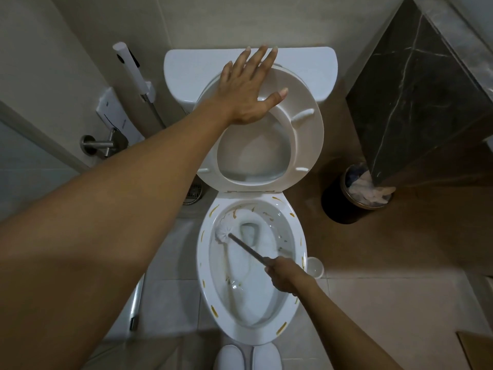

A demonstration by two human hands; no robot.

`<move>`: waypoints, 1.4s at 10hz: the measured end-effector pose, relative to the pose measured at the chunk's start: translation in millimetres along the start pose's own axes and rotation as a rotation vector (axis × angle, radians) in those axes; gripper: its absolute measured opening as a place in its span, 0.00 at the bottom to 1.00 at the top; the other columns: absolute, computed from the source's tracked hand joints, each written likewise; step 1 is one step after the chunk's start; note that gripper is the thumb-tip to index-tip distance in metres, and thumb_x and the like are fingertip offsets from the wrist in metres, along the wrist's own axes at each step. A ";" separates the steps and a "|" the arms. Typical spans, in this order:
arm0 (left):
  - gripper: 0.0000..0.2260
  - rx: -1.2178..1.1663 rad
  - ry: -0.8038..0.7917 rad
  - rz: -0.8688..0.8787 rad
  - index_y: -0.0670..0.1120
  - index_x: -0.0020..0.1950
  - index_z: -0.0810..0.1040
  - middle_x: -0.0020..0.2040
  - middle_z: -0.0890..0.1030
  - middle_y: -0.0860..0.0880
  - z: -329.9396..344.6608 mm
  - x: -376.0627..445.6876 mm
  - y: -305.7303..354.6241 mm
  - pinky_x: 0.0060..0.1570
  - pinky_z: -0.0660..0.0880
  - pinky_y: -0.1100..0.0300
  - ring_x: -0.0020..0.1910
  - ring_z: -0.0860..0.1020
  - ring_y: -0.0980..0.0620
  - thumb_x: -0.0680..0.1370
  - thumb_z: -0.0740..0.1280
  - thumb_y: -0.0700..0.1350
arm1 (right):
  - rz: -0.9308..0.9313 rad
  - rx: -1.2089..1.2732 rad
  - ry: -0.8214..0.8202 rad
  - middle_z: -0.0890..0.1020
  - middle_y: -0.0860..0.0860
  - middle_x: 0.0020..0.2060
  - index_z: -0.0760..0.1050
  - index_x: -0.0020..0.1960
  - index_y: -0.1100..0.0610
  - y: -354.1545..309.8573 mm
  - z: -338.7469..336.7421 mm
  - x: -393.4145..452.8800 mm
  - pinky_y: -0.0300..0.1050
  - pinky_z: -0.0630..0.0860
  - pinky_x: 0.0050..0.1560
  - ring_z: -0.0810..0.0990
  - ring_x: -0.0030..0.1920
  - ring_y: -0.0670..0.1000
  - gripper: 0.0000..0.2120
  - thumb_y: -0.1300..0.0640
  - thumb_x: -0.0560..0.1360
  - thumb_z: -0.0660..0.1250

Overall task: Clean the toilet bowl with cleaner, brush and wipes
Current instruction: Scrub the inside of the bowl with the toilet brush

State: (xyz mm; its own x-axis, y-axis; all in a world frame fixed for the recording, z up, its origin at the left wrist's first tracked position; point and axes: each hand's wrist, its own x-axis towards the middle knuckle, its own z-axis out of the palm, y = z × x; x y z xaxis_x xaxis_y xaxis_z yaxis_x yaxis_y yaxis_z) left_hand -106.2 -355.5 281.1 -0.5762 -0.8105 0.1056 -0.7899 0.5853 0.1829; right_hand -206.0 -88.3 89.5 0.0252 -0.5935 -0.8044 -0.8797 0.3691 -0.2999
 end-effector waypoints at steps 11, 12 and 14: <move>0.33 -0.005 0.025 -0.002 0.52 0.78 0.42 0.79 0.43 0.51 2.4 -0.9 0.6 0.73 0.43 0.44 0.77 0.42 0.47 0.79 0.50 0.65 | -0.030 -0.180 -0.162 0.74 0.52 0.43 0.70 0.69 0.53 -6.7 -29.7 -18.1 0.37 0.67 0.29 0.69 0.30 0.47 0.17 0.53 0.82 0.54; 0.33 -0.004 0.023 -0.003 0.52 0.78 0.42 0.79 0.43 0.51 2.9 -0.5 0.7 0.73 0.42 0.44 0.77 0.42 0.47 0.79 0.50 0.65 | -0.048 -0.233 -0.150 0.76 0.56 0.51 0.68 0.71 0.54 -9.0 -30.2 -16.0 0.37 0.66 0.29 0.69 0.32 0.49 0.19 0.55 0.83 0.52; 0.33 -0.001 0.020 -0.011 0.52 0.78 0.42 0.79 0.43 0.51 0.8 -1.6 1.6 0.73 0.42 0.44 0.77 0.42 0.47 0.79 0.50 0.65 | -0.070 -0.230 -0.122 0.76 0.56 0.54 0.65 0.72 0.57 -4.4 -14.3 -21.2 0.42 0.76 0.38 0.77 0.47 0.56 0.19 0.57 0.83 0.51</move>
State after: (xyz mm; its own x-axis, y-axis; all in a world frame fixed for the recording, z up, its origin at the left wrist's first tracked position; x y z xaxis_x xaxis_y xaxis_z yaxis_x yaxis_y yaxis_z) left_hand -106.7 -353.2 280.4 -0.5634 -0.8169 0.1234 -0.7957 0.5768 0.1848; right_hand -209.5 -87.5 115.2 0.1350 -0.5159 -0.8460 -0.9583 0.1492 -0.2439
